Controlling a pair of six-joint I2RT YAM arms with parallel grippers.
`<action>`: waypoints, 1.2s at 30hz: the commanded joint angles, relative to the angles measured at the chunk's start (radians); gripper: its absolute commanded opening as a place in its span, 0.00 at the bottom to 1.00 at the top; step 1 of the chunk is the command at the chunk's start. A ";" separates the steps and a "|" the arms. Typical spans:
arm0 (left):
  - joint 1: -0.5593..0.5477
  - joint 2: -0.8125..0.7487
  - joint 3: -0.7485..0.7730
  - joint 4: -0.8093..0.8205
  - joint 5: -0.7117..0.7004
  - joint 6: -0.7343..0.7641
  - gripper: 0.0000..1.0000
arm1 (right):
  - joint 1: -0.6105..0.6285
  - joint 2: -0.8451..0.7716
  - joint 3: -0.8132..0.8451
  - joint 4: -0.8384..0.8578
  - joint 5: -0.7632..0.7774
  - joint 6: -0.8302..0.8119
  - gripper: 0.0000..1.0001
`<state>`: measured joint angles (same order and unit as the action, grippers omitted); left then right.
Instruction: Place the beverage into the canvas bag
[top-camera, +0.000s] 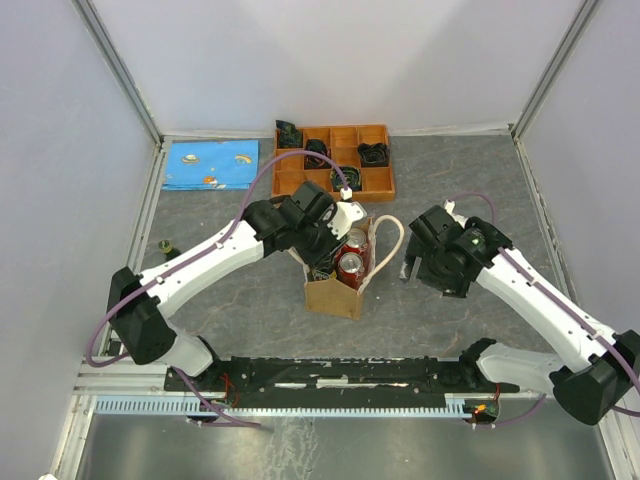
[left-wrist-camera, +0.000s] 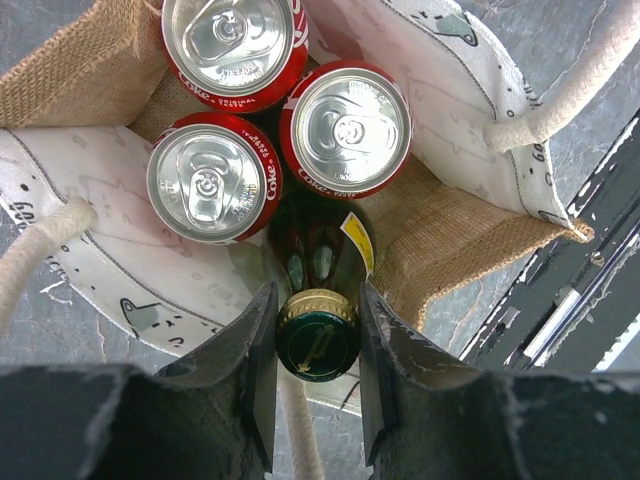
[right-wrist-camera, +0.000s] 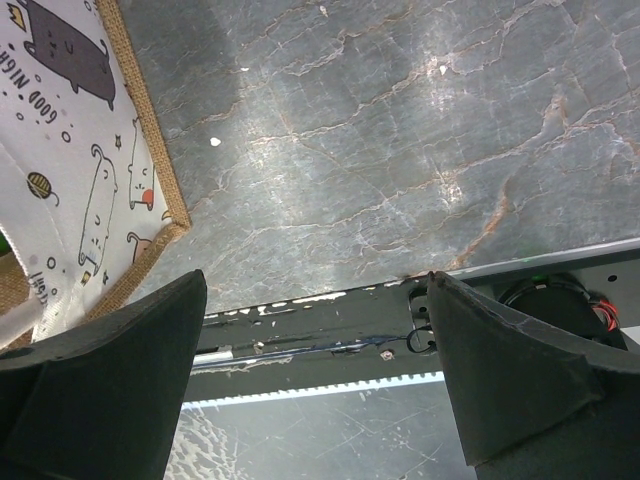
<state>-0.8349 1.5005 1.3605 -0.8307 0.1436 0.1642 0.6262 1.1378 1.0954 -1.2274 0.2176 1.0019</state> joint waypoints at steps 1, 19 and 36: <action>-0.001 -0.055 0.000 0.095 -0.067 -0.016 0.03 | -0.003 -0.032 -0.001 -0.003 0.004 0.009 0.99; 0.003 -0.133 0.137 0.064 -0.059 -0.047 0.92 | -0.003 -0.039 0.094 -0.035 0.062 0.004 0.99; 0.486 -0.463 -0.022 0.032 -0.390 -0.234 0.98 | -0.016 0.540 0.934 0.101 0.038 -0.444 0.99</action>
<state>-0.3901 1.1038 1.4269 -0.8127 -0.0834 0.0284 0.6109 1.6245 1.9846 -1.1740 0.3244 0.6361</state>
